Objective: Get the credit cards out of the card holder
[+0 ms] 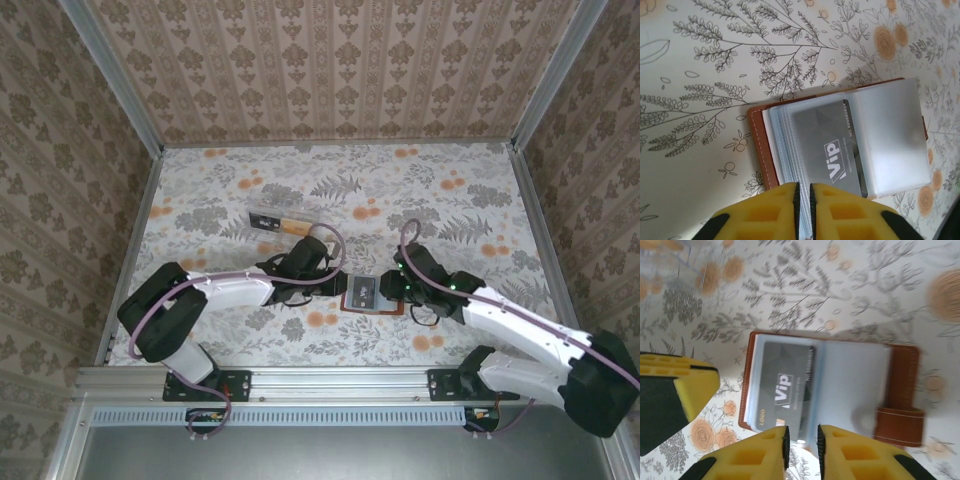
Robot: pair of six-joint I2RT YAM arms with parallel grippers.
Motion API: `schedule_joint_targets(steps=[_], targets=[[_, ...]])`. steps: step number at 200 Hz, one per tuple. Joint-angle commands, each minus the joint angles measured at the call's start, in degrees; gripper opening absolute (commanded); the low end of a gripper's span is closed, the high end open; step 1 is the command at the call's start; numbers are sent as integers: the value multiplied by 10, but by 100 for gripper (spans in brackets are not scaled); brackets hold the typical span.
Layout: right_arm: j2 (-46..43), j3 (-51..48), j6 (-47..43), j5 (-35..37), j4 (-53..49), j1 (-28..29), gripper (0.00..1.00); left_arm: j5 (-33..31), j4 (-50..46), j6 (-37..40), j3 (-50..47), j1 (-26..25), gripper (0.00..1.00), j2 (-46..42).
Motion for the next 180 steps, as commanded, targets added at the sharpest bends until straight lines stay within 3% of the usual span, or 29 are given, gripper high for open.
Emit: schedule_joint_targets(steps=[1,56,180], targets=[[48,17,4,-43,38,9,25,16,18,-6,5,0,7,23],[132,12,26,-67,70,7,28,31,30,-10,30,-9,6,69],[173,-30,39,-123,127,-42,27,5,-6,-10,33,-18,7,89]])
